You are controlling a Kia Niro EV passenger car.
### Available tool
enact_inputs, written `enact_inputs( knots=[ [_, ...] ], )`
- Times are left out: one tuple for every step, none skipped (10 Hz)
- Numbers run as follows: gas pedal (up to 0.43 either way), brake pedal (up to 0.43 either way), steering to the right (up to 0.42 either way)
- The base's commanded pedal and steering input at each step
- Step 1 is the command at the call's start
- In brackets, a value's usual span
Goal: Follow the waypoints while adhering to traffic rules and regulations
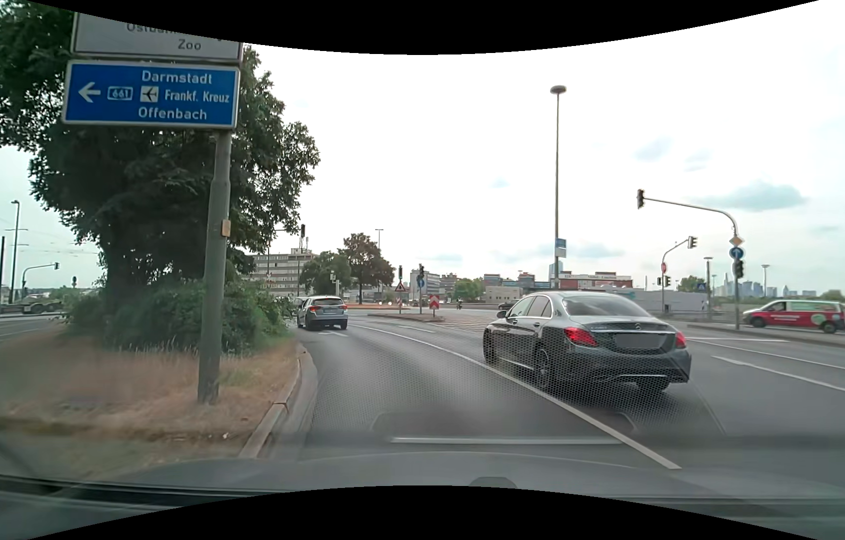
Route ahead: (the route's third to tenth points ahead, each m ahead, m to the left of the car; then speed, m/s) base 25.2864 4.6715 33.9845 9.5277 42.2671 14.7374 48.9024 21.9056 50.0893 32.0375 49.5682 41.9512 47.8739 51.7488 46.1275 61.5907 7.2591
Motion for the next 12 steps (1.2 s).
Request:
enact_inputs(
  knots=[
    [0.008,0.0,-0.116],
    [0.008,0.0,-0.116],
    [0.008,0.0,-0.116],
    [0.008,0.0,-0.117],
    [0.008,0.0,-0.116],
    [0.008,0.0,-0.117],
    [0.008,0.0,-0.116],
    [0.008,0.0,-0.117],
    [0.008,0.0,-0.116],
    [0.008,0.0,-0.117],
    [0.008,0.0,-0.114],
    [0.008,0.0,-0.11]
  ],
)
